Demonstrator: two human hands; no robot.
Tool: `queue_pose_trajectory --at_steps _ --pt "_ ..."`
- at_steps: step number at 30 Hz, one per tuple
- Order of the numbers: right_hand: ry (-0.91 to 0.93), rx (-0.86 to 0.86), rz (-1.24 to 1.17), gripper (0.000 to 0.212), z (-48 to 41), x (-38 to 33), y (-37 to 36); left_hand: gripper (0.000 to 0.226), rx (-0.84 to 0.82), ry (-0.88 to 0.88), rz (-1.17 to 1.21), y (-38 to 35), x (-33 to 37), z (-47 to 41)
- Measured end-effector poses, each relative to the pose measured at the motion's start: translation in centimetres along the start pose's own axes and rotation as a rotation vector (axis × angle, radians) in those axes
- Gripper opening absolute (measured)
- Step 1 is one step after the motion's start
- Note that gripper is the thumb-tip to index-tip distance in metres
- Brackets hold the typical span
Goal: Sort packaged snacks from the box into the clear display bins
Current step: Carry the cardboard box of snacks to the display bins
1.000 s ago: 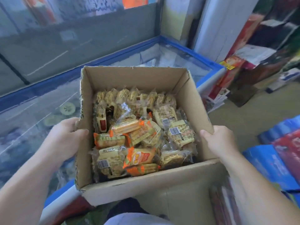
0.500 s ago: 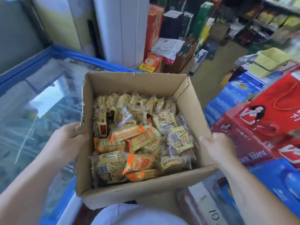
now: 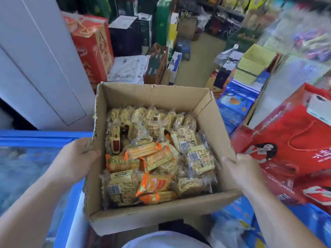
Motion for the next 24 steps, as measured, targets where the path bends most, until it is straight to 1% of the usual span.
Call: queue_pose_trajectory --at_steps 4,5,9,11,13,16,17,19,20,22,24 --pt "0.002 -0.036 -0.011 0.043 -10.9 -2.0 -0.4 0.036 0.04 0.019 -0.033 -2.1 6.5 -8.0" --pt "0.006 -0.046 -0.011 0.043 -13.5 -2.5 -0.2 0.034 0.056 0.024 -0.044 -2.3 8.0 -9.9" --pt "0.002 -0.051 -0.03 0.046 -23.1 -5.2 0.6 0.015 0.04 0.016 -0.043 -3.5 13.8 -17.8" --pt "-0.003 -0.029 -0.042 0.05 -27.7 -6.3 0.8 0.013 0.036 -0.008 -0.035 -4.5 16.3 -21.8" --pt "-0.027 -0.023 -0.054 0.049 -32.3 -7.1 0.9 0.009 0.01 -0.018 -0.018 -5.8 18.7 -26.0" --pt "-0.041 -0.03 -0.053 0.037 -39.7 -8.6 0.7 0.018 -0.032 -0.006 0.019 -7.9 22.4 -33.3" --pt "-0.046 -0.033 -0.047 0.036 -42.2 -9.2 0.6 0.018 -0.035 -0.007 0.021 -8.6 23.5 -36.1" --pt "-0.072 -0.032 -0.029 0.039 -47.3 -10.4 0.5 0.032 -0.061 -0.012 0.02 -10.3 25.9 -42.0" --pt "-0.086 -0.015 -0.032 0.039 -49.9 -11.0 0.4 0.034 -0.083 -0.018 0.017 -11.1 27.2 -45.0" --pt "-0.131 0.033 -0.058 0.037 -54.7 -12.1 0.6 0.027 -0.127 -0.034 -0.003 -12.4 29.9 -51.2" --pt "-0.189 0.056 -0.083 0.041 -59.0 -13.3 0.9 0.015 -0.169 -0.071 0.001 -13.4 33.4 -56.9"
Point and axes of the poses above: each hand's wrist, its own z-axis away from the middle knuckle, its own y-axis out of the back of the hand, x = y × z, the point moved 3 cm from there along -z, towards the middle knuckle
